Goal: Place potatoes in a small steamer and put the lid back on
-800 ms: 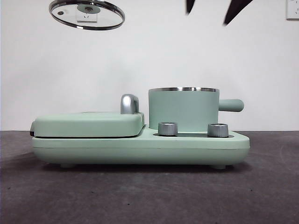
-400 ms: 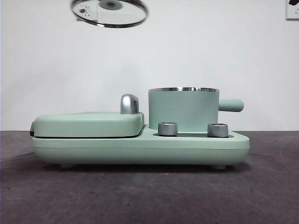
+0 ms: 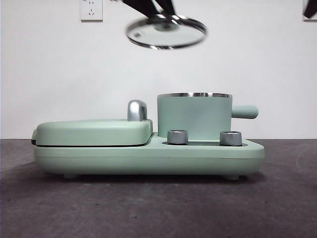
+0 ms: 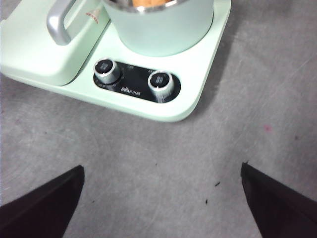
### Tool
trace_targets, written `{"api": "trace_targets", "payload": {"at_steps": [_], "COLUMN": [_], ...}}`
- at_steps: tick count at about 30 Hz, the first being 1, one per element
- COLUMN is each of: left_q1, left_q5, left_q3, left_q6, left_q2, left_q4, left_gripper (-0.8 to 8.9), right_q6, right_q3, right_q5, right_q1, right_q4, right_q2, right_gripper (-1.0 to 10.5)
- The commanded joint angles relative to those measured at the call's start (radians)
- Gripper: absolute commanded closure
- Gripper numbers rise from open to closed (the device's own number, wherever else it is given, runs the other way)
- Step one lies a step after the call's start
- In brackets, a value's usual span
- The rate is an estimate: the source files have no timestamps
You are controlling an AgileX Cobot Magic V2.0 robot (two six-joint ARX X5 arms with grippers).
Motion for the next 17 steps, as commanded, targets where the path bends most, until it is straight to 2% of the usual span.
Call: {"api": "trace_targets", "payload": {"at_steps": [1,8,15,17], "left_q1": [-0.027,-0.053,-0.052,-0.052], "left_q5": [0.002,0.002,-0.004,-0.036], "left_q3": [0.035,0.035,0.035,0.035], "left_q6": [-0.008,-0.008,-0.008,-0.008], "left_q2": [0.055,0.159,0.213,0.213], "left_q4": [0.046,0.158,0.199,0.217], "left_gripper": [7.96,7.96,7.96,7.96], "right_q6": [0.032,0.032,0.031,0.031], "right_q3": [-0.008,-0.013,-0.013,-0.013], "right_q5": [0.001,0.008,0.007,0.007], "right_q1": [0.007,0.007,0.007,0.007], "right_q4": [0.014,0.01,0.009,0.01], "right_q2": [-0.042,-0.119,-0.122,-0.122], "right_gripper": [4.4,4.4,4.4,4.4]}}
